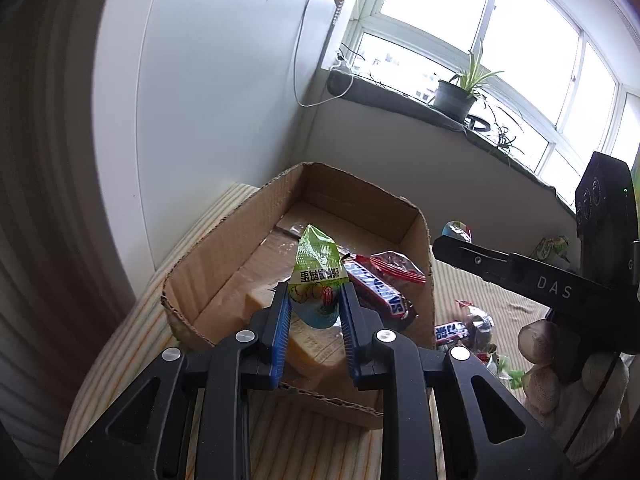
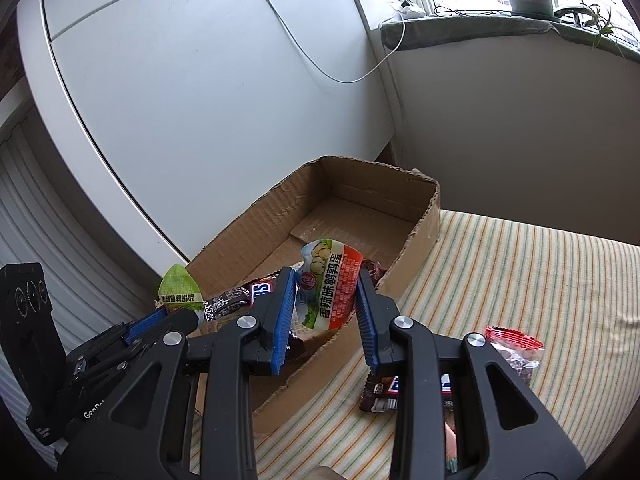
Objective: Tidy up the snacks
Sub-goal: 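Carry both candies into the box and open both grippers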
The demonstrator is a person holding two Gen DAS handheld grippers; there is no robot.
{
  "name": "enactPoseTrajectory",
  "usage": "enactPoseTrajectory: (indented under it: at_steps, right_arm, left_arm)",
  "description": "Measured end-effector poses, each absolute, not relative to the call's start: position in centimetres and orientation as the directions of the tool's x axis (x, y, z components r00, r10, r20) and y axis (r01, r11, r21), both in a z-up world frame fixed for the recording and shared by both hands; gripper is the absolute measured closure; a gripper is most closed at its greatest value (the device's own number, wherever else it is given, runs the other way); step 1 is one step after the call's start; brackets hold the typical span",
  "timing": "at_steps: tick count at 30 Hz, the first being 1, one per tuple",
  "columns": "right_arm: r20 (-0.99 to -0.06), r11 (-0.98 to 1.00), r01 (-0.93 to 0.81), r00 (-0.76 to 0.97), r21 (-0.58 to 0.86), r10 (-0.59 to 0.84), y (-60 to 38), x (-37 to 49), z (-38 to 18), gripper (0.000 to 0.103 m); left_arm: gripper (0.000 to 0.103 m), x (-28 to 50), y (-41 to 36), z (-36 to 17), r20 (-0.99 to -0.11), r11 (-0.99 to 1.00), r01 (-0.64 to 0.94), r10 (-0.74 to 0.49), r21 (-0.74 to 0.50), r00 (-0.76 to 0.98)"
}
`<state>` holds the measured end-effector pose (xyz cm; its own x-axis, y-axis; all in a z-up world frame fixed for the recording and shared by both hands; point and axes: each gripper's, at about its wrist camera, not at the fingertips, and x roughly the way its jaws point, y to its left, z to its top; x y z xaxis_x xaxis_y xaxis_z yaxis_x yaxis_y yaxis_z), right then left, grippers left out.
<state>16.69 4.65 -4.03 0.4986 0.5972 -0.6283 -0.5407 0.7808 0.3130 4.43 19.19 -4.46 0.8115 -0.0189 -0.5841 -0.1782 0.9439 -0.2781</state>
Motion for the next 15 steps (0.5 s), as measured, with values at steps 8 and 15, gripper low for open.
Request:
enactPoseTrajectory:
  at_steps: [8, 15]
  right_arm:
    - [-0.638, 0.761, -0.591, 0.483, 0.268, 0.6, 7.1, 15.8, -4.5, 0.069]
    - [-0.614, 0.76, -0.603, 0.512, 0.241, 0.601, 7.2, 15.3, -4.0, 0.04]
  left_arm:
    - [0.081, 4.3, 20.1, -4.8, -0.584, 0.935, -0.213, 0.008, -0.283, 0.811]
    - [0.043, 4.0, 19.9, -4.7, -0.583, 0.93, -0.219, 0.007, -0.294, 0.813]
